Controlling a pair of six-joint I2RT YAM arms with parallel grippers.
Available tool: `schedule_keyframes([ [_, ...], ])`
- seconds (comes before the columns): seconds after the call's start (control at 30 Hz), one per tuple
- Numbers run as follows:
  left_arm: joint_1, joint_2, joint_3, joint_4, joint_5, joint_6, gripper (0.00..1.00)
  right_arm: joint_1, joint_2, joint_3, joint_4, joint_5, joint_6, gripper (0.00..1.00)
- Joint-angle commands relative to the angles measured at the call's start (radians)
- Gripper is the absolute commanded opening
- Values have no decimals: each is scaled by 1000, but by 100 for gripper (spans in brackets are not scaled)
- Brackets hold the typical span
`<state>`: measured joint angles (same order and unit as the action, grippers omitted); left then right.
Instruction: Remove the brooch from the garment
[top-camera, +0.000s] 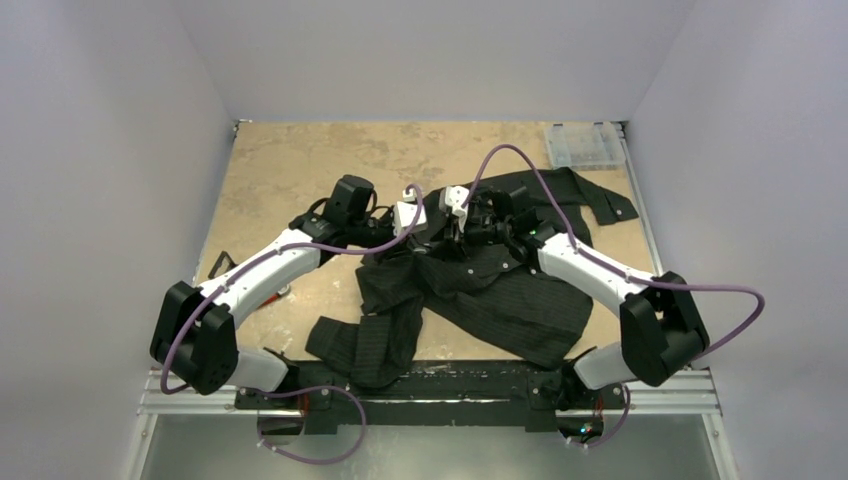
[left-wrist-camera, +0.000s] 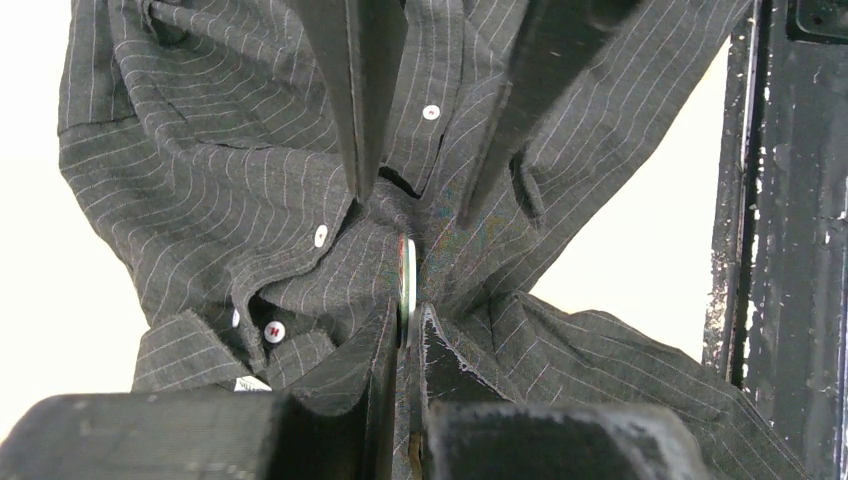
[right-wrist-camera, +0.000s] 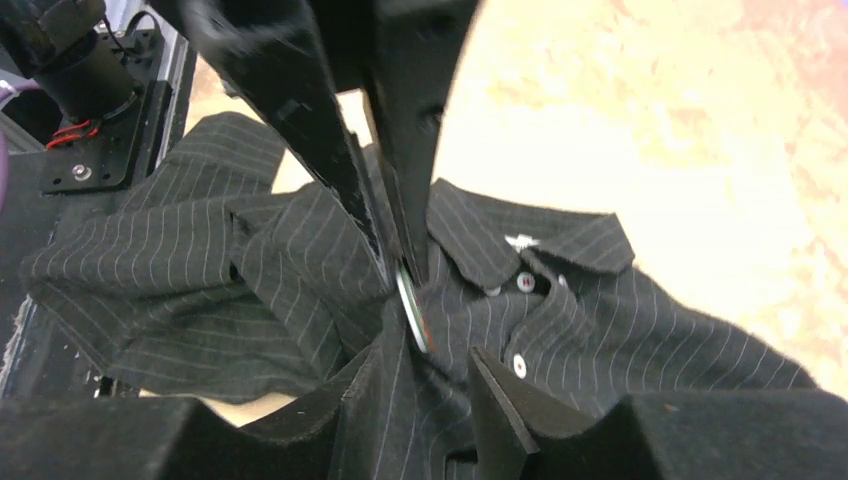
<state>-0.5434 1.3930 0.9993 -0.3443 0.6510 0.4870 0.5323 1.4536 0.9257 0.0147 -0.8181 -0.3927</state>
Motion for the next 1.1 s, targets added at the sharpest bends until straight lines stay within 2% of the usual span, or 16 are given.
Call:
schedule_keyframes([
  [0.0,4,-2,17,35,75,28,0,42,-53,-32,86,28,-81,39],
  [0.23,4,0,28,25,85,30,0,62,-36,-28,85,70,-105,38],
  [0.47,3,-8,23,21,89,38,0,63,-30,-24,77,70,-128,34],
  [0.8,3,1,32,36,93,6,0,63,-18,-13,15,47,-210,34],
  [1.07,5,-2,31,28,105,17,0,65,9,-11,30,66,-218,32],
])
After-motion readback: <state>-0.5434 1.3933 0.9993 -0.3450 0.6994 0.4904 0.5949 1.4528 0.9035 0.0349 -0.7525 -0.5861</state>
